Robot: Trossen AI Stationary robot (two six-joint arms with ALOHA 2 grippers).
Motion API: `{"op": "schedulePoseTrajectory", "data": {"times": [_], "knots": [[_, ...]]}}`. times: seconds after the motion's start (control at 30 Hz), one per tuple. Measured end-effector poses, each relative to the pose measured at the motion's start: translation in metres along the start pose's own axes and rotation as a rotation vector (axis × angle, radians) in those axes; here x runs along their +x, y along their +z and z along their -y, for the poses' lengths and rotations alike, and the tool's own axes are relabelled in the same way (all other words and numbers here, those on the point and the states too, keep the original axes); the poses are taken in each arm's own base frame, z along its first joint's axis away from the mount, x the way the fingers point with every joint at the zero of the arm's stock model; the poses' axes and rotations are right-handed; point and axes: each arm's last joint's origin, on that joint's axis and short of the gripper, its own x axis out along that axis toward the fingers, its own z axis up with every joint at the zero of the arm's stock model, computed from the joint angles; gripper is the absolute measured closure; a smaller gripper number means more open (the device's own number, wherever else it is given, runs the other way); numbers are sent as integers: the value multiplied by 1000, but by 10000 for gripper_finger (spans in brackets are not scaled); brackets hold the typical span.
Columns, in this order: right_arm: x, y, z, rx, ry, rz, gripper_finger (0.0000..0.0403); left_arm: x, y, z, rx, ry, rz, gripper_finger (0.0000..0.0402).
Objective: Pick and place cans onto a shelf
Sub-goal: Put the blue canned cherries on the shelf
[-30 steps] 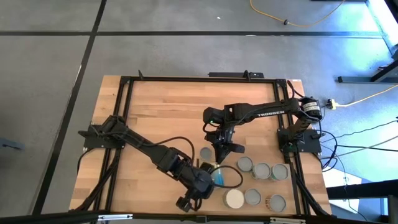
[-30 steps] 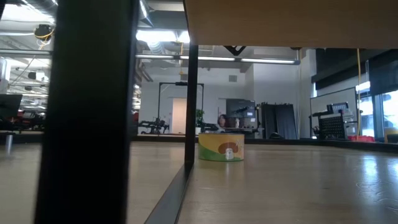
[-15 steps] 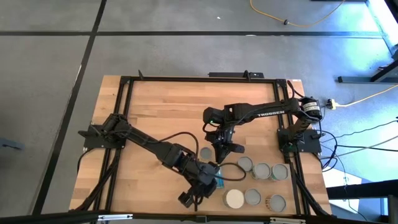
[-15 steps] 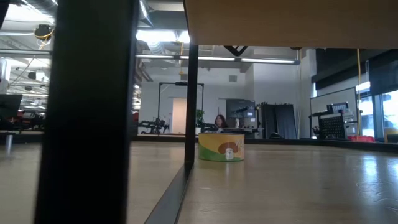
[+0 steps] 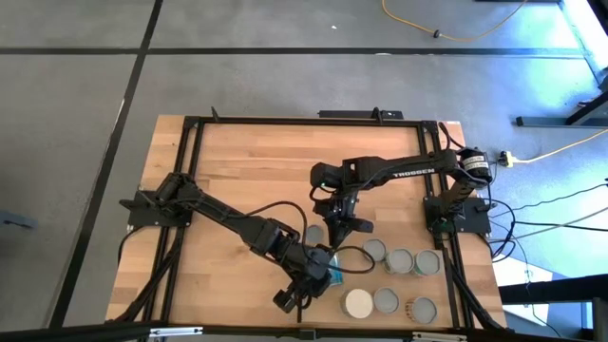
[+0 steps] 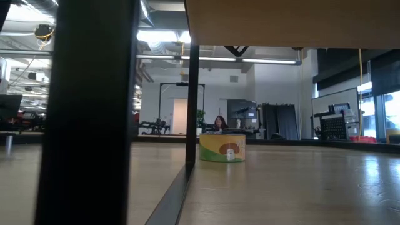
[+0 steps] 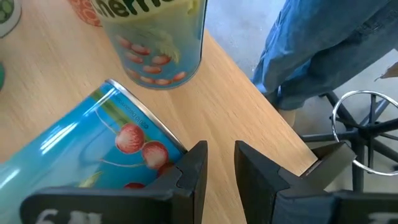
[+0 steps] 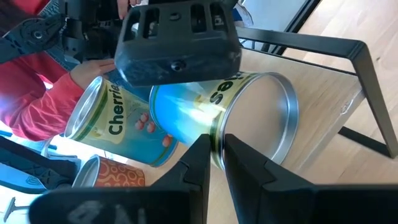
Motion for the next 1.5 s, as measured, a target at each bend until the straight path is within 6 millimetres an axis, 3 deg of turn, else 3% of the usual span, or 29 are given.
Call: {"op": "schedulePoseTrajectory", "data": {"times": [0.27, 0.73, 1.07, 1.5], "knots": [[2, 0, -2, 20, 23, -1, 352, 0, -2, -1, -3, 32, -19, 328], [22, 1, -13, -19, 20, -48, 352, 0, -2, -4, -25, 97, -26, 328], [22, 2, -13, -72, 6, -43, 397, 0, -2, -3, -33, 95, -28, 328], [19, 6, -9, -120, -30, -18, 401, -1, -6, -4, -81, 112, -61, 328]]}}
